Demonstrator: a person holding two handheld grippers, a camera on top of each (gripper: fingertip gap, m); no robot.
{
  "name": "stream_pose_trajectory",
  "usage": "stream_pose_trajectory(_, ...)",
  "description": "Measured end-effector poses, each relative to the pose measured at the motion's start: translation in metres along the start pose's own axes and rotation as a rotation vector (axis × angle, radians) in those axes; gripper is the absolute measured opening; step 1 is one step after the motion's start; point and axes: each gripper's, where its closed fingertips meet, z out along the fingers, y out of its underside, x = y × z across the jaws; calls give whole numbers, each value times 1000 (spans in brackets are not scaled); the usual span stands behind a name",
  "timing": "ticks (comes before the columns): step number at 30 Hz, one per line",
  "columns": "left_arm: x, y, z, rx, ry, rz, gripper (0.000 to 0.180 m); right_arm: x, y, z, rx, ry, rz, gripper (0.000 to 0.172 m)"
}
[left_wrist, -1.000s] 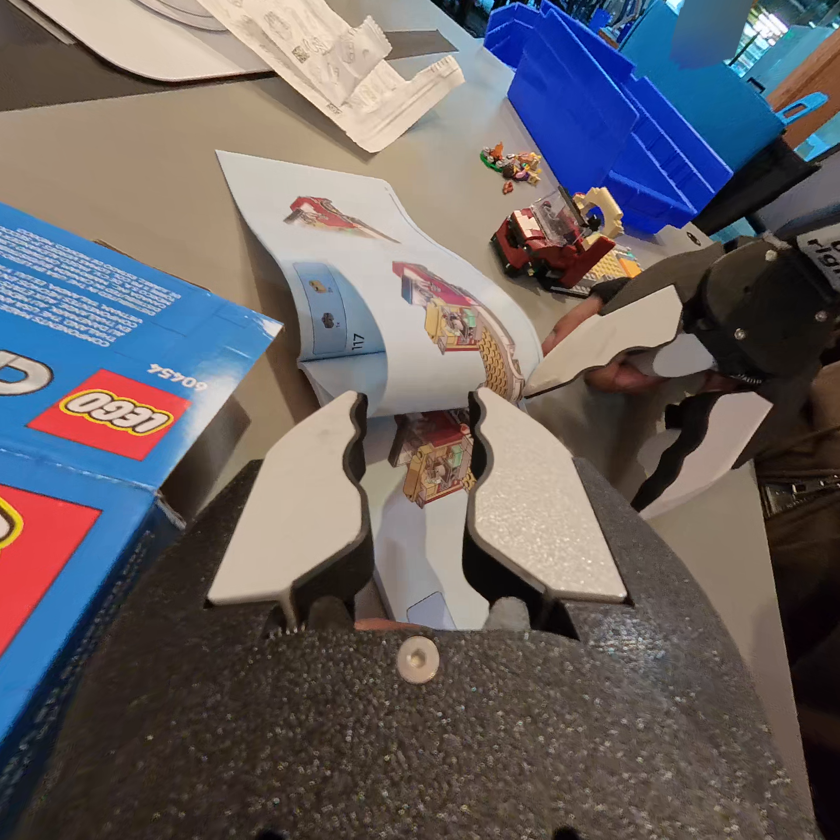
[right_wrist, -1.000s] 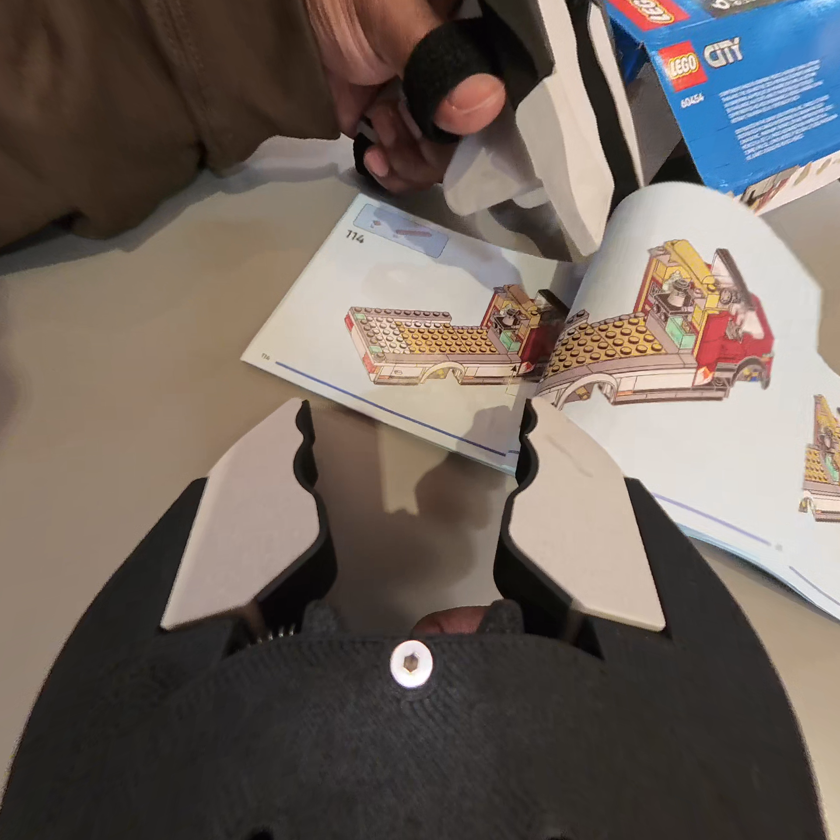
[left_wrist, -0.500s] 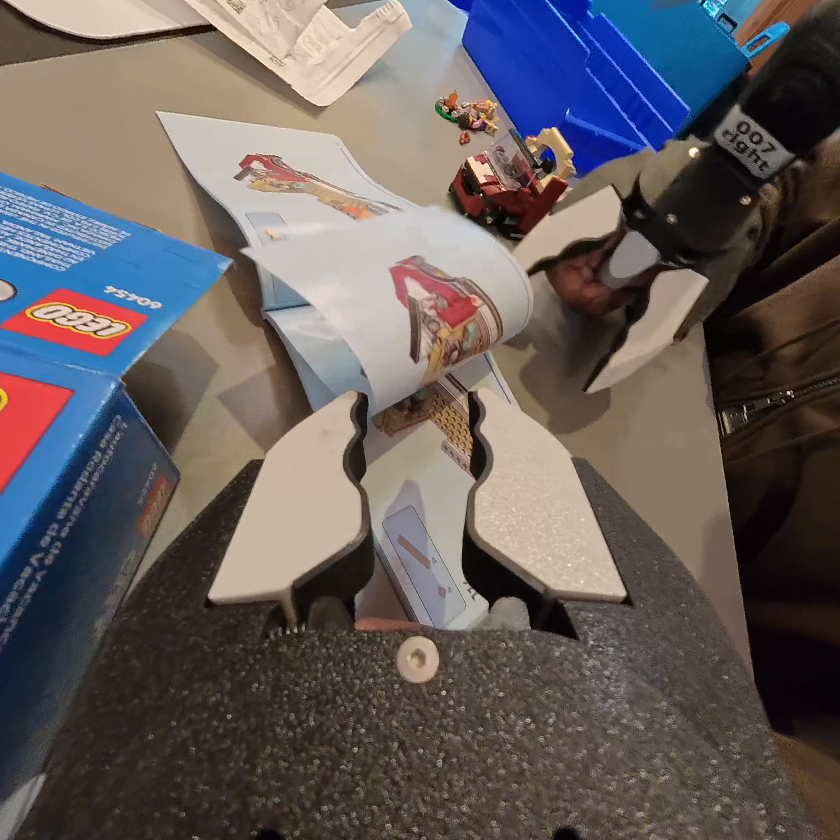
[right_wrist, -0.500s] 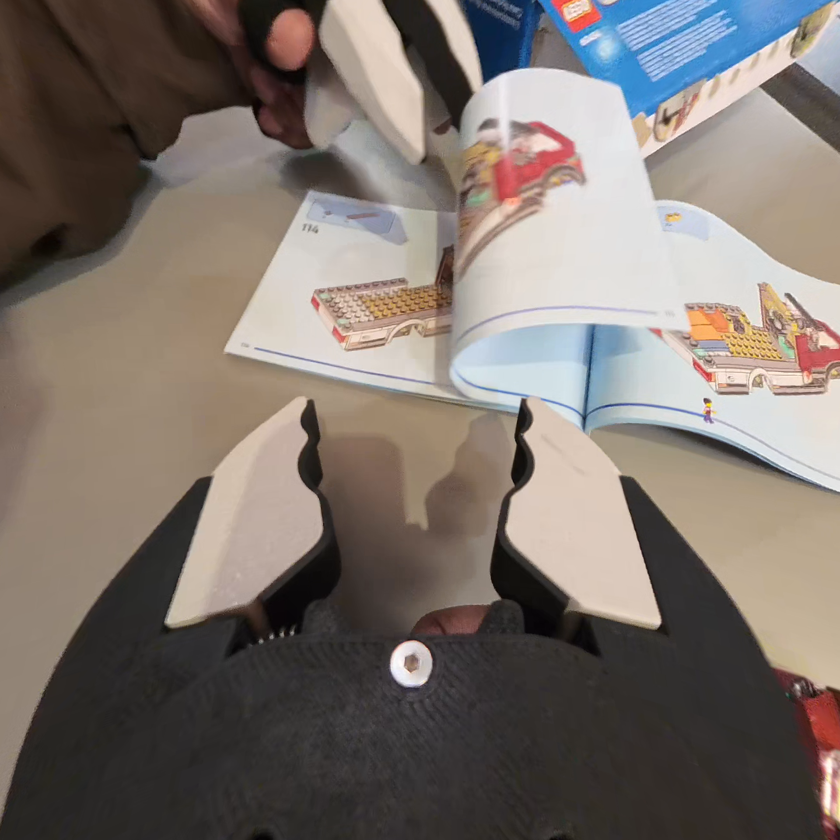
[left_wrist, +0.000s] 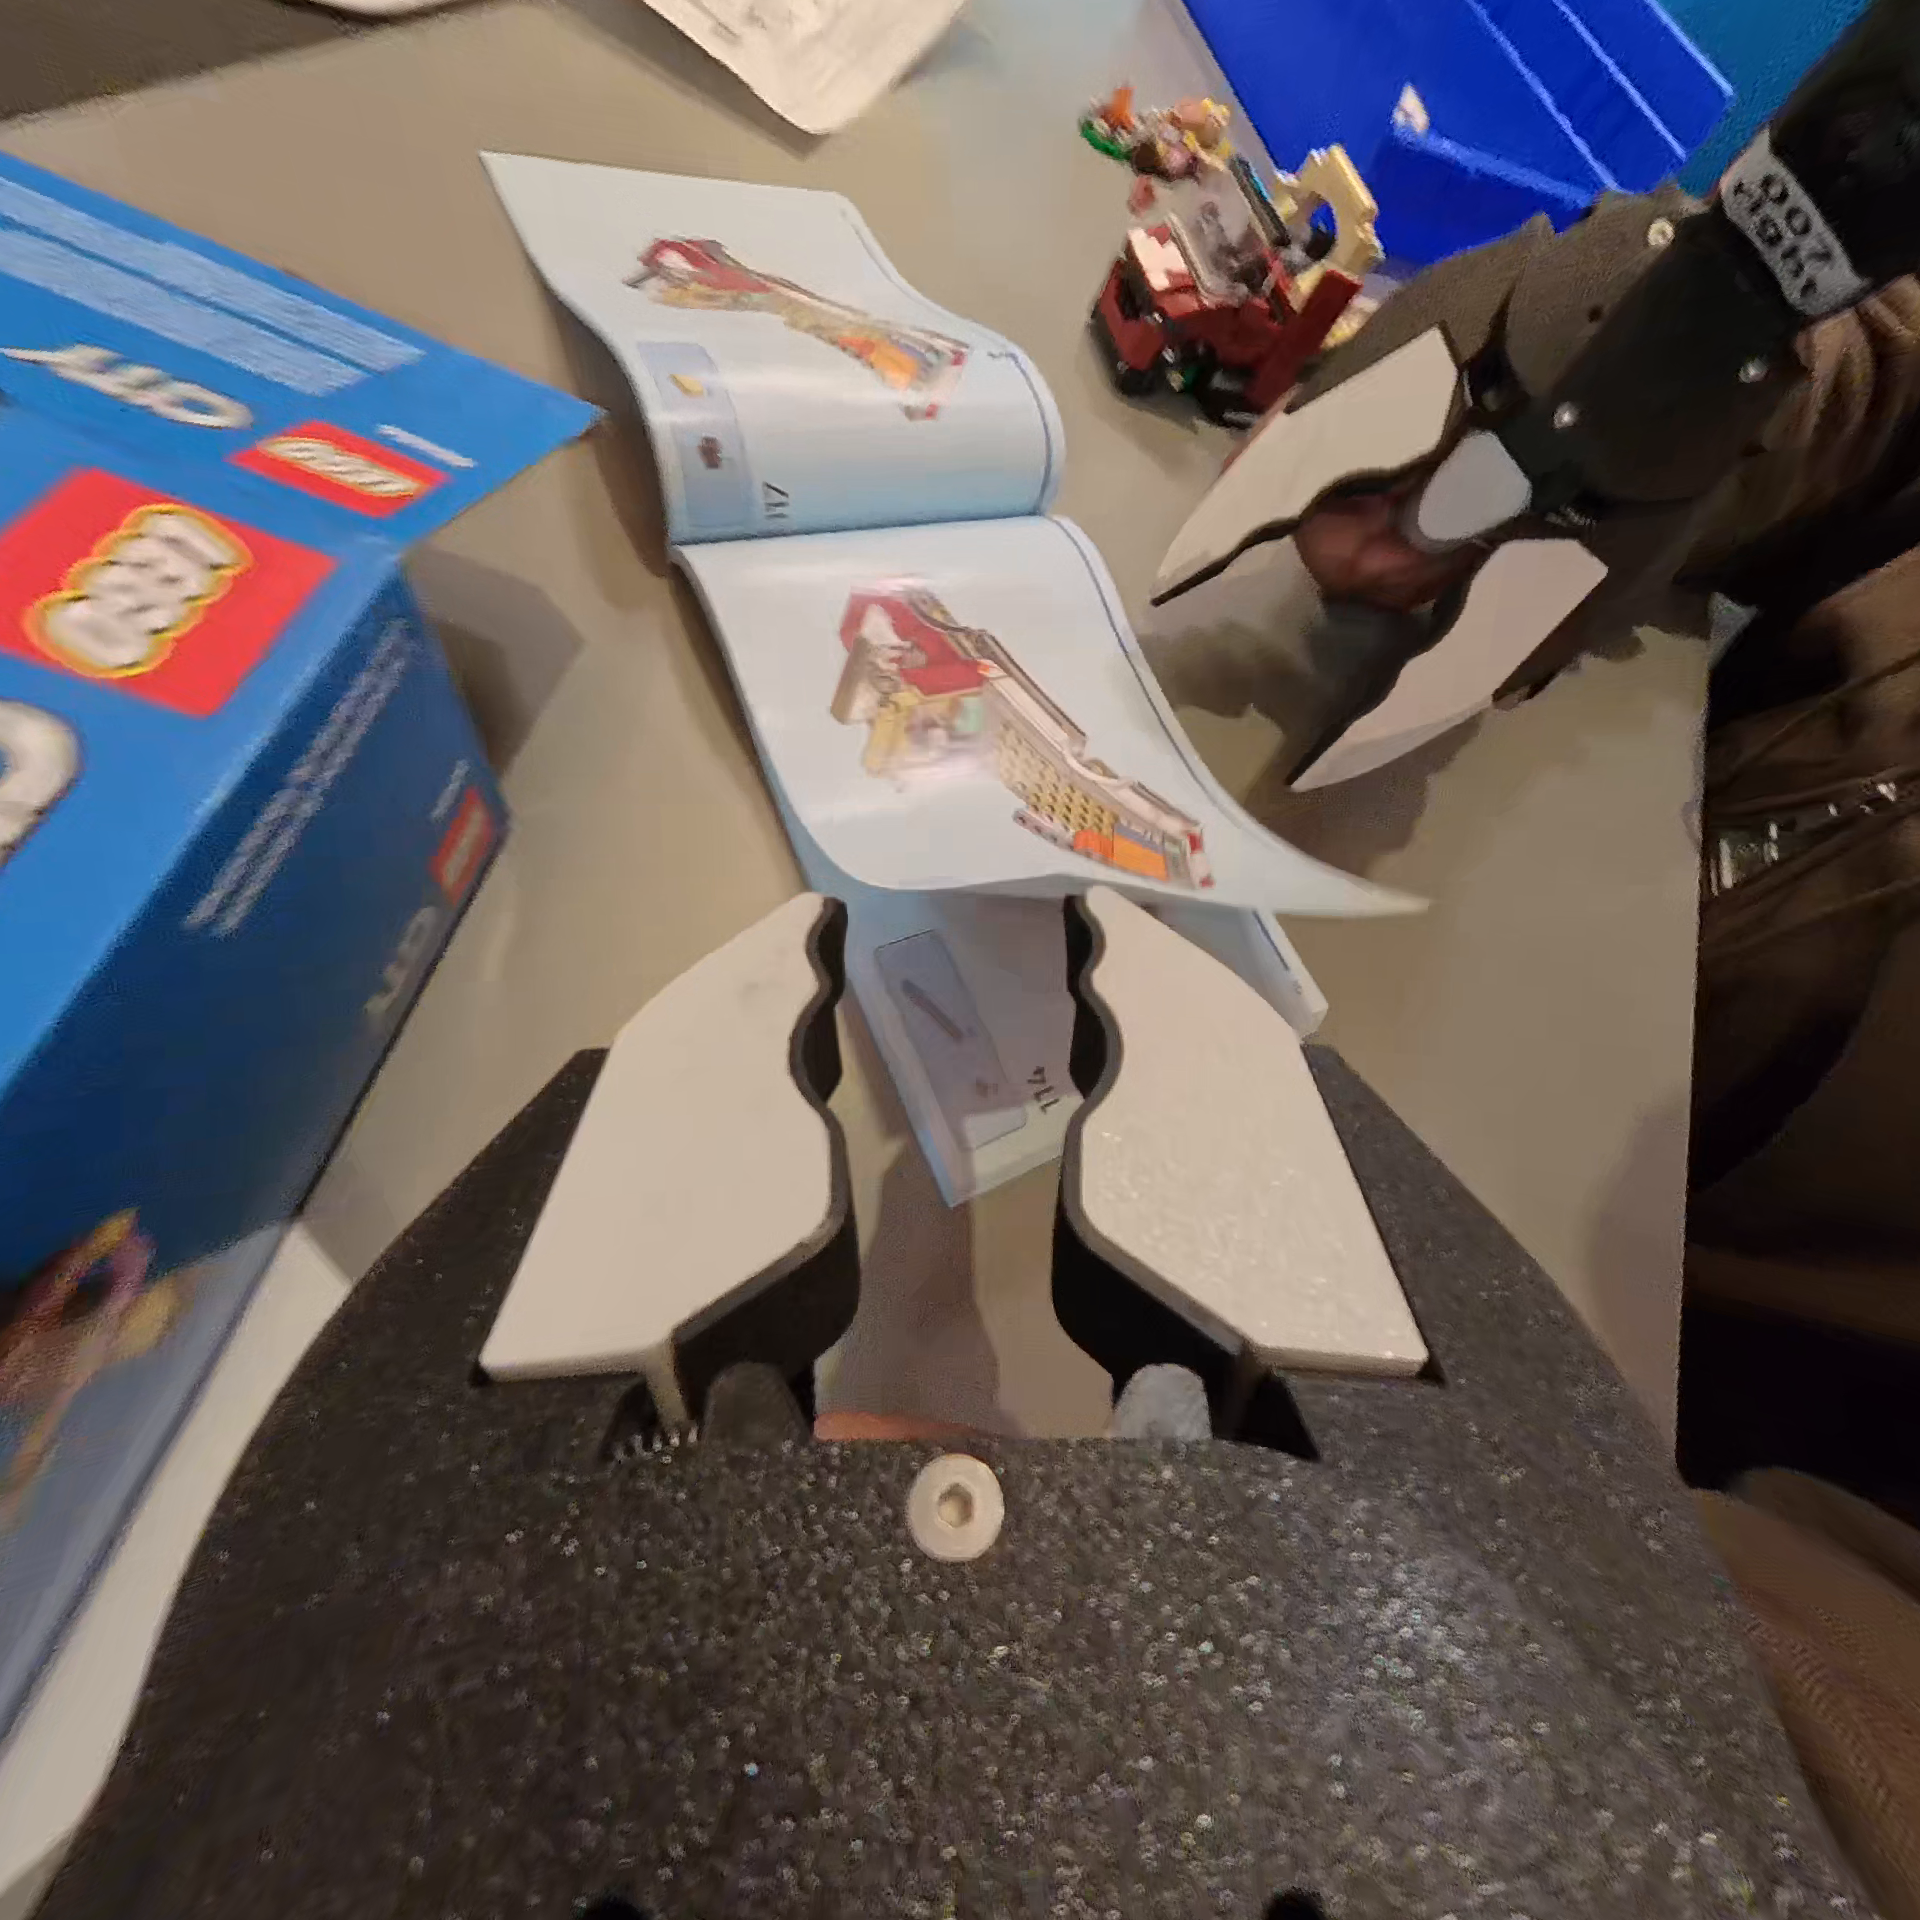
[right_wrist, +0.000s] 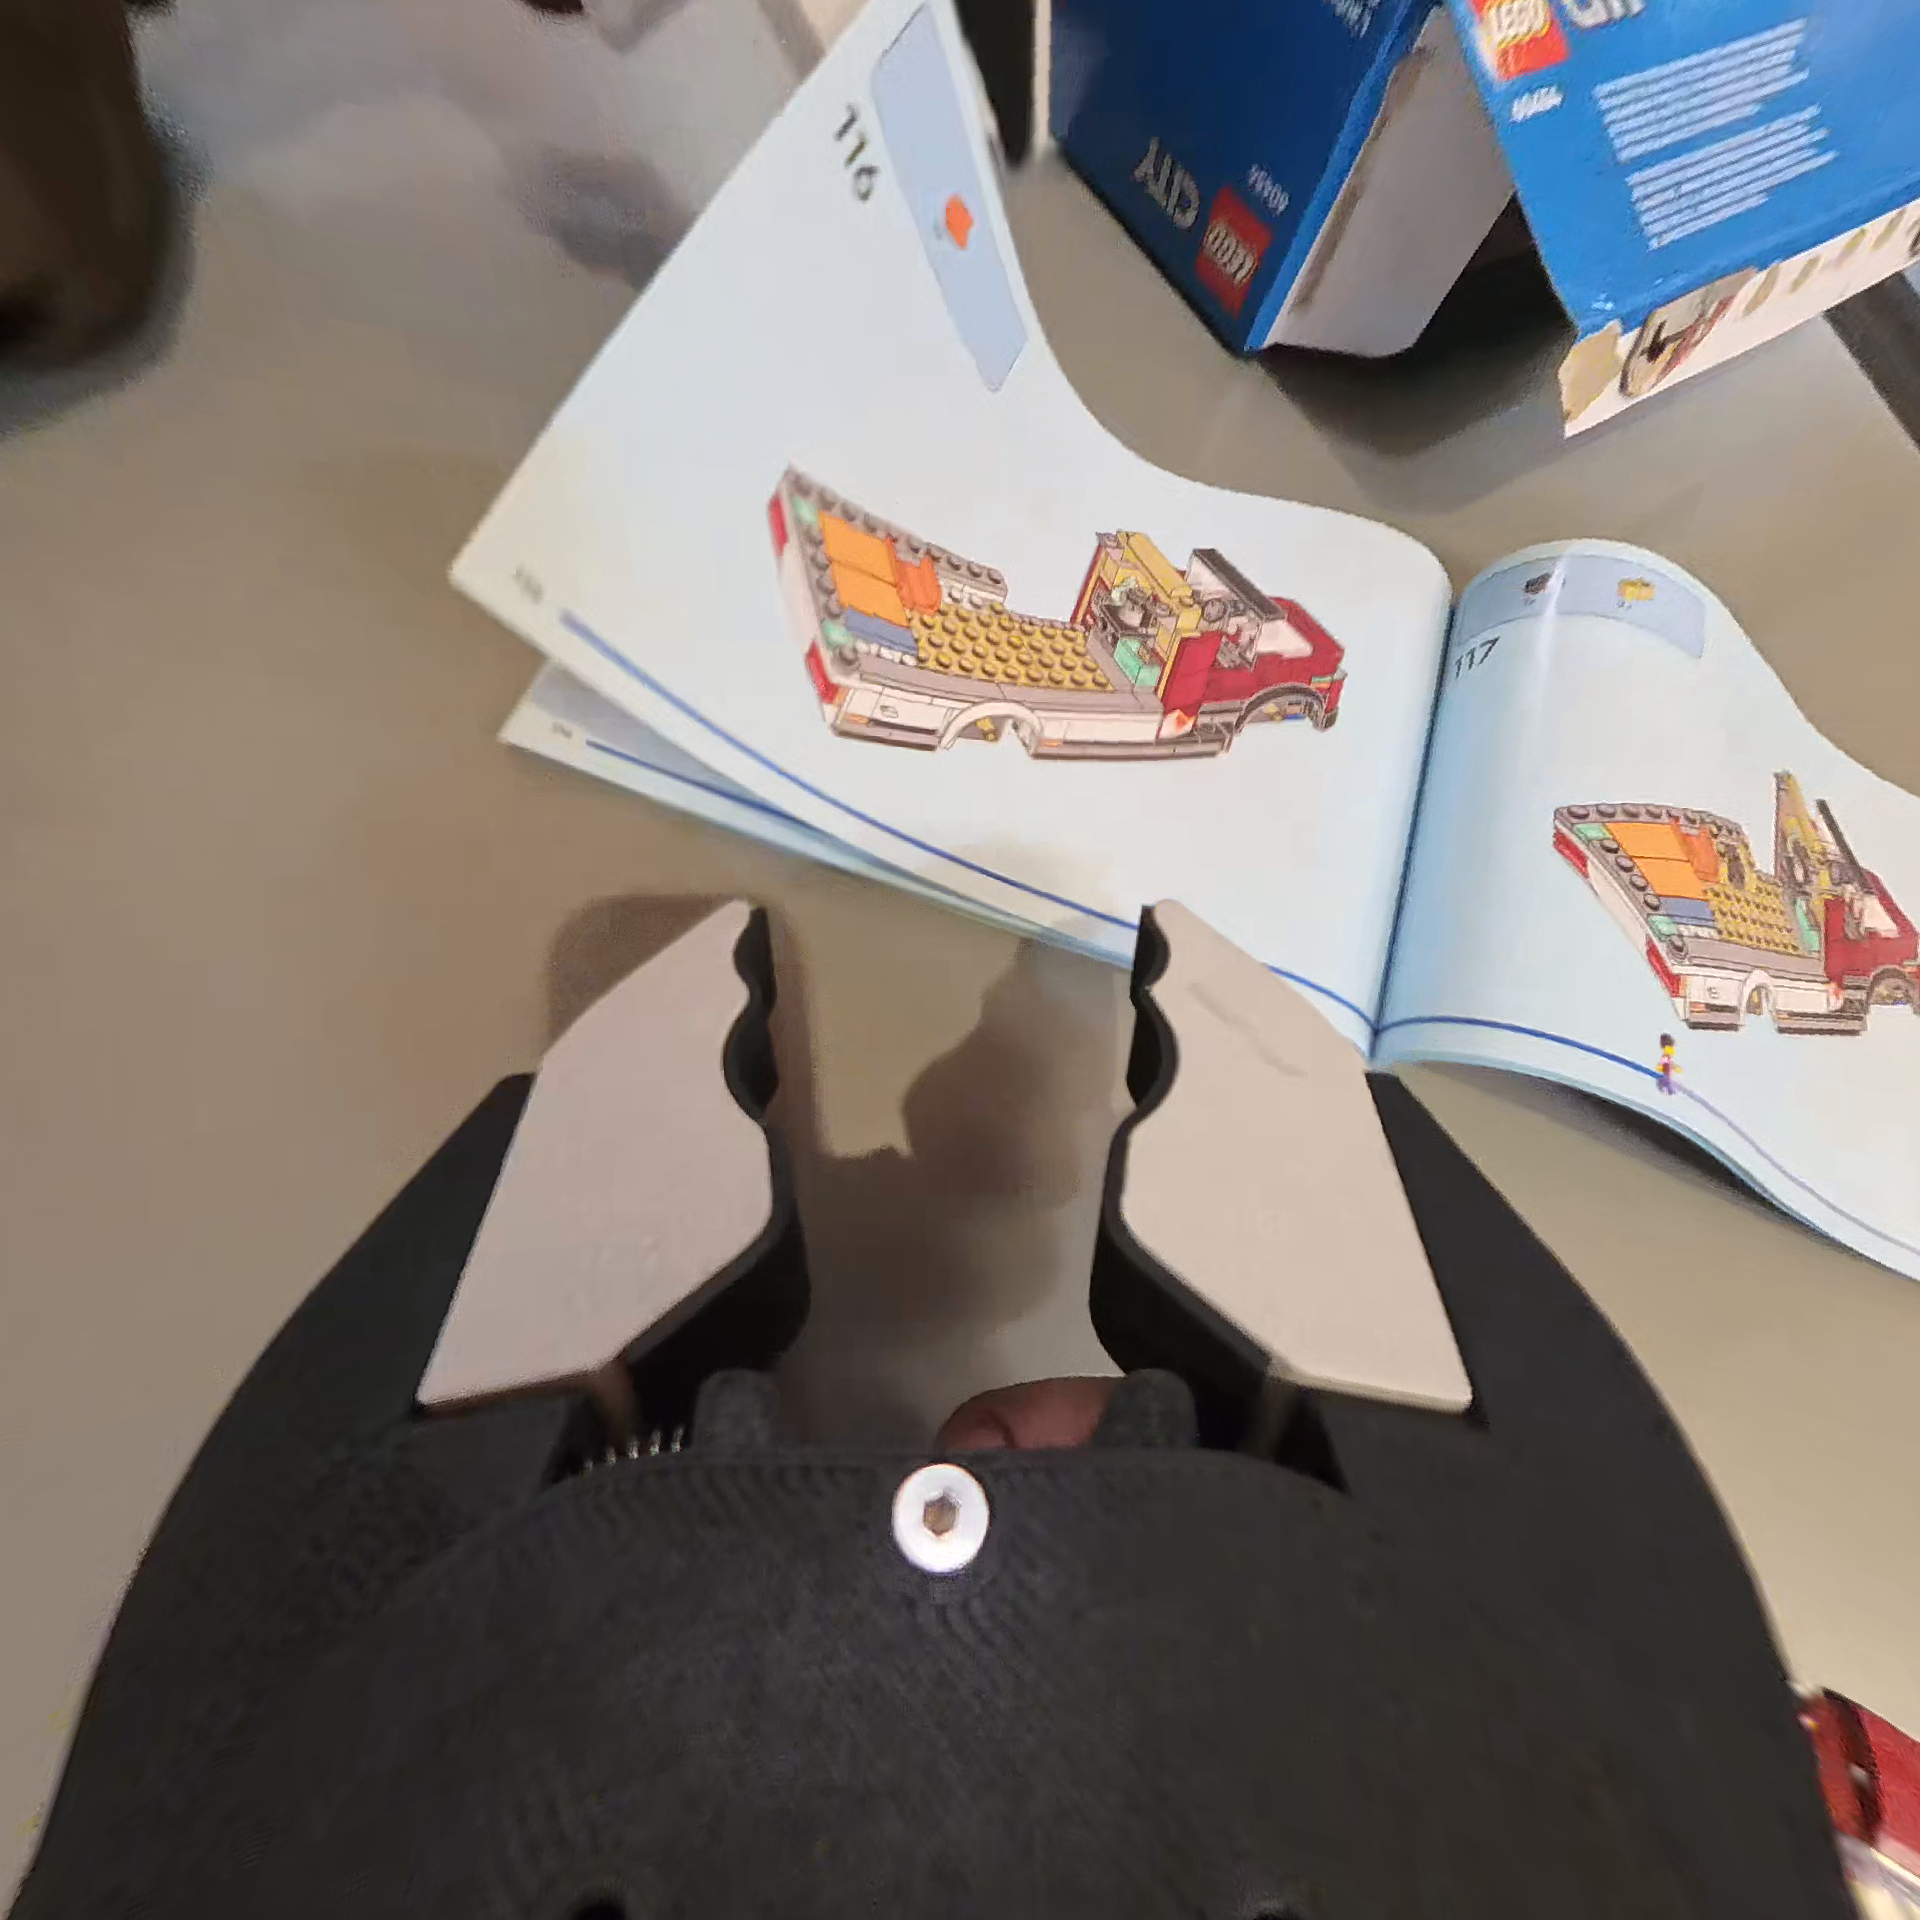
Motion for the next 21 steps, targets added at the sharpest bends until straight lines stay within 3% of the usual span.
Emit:
stream_pose_trajectory(7, -32, -29, -40, 252, -226, -49, 42, 22, 13, 5, -91, 123, -111, 73)
stream_pose_trajectory(21, -50, -54, -42, 405, -358, -72, 44, 41, -12, 26, -27, 225, -159, 79)
